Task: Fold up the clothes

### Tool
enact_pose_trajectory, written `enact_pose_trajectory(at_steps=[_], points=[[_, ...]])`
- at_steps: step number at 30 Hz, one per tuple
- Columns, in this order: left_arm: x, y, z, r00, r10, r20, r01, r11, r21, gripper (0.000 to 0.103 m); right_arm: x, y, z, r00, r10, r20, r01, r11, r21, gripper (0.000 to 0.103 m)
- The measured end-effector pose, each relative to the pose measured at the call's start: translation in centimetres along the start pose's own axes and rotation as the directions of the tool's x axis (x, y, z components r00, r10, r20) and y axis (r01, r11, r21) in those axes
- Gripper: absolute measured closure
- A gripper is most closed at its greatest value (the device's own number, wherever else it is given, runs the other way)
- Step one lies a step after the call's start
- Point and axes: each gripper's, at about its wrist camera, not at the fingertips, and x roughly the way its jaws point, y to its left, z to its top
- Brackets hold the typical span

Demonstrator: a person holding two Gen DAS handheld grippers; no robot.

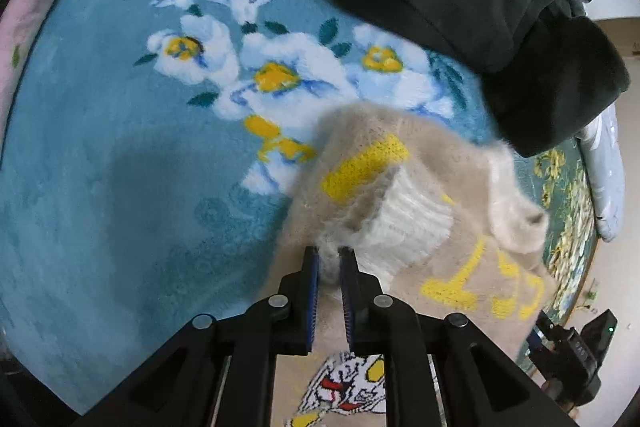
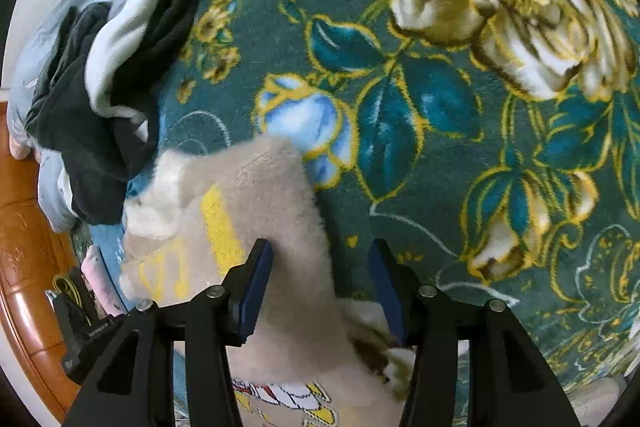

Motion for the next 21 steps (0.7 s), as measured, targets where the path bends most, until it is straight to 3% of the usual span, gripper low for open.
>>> enact_pose_trajectory(at_steps=[2,4,5,7,9,14,21], points=[[0.2,-0.1,0.4,1.0,0.014,-0.009,-0.014,0.999,0.029,0.078,0.5,-0.3,0.4,1.0,0.009,-0.011,-0.008,1.0,0.016,0.042],[0.0,0.0,0.7,0.999,0.031,-0.028,-0.03,0.999,0.042,0.06,0.4,-0.2,0.5,1.0,0.014,-0.019,-0.014,1.0,0.004,0.042],[-0.3,0.1,0.9,0.999,0.025,-0.034,-0.023,0.999,0.042,0.056,0.2,-0.1,0.5,1.0,0.017,-0.023,-0.017,1.0,-0.008,0.042],[-1.5,0.2,1.1,0.999,-0.037,-0.016,0.038,0.998,0.058,0.039,-0.2,0.2,0.3,0.999,0.038,-0.029,-0.04,0.998,-0.05,0.042],[-2.2,0.0,1.4,0.998,-0.067,0.005,0.066,0.994,0.09,0.03,-0.2,0.4,0.2,0.998,0.046,-0.036,-0.048,0.996,-0.079,0.042],[0.2,-1.4,3.0,0.998,-0.042,-0.051,0.05,0.984,0.171,0.028,1.5,0.4,1.1,0.998,0.048,-0.05,-0.05,0.997,-0.053,0.042],[2.5,-0.9,3.9,0.995,-0.06,-0.081,0.069,0.991,0.118,0.027,1.9,-0.2,1.4,0.997,0.064,-0.033,-0.063,0.998,0.026,0.042]])
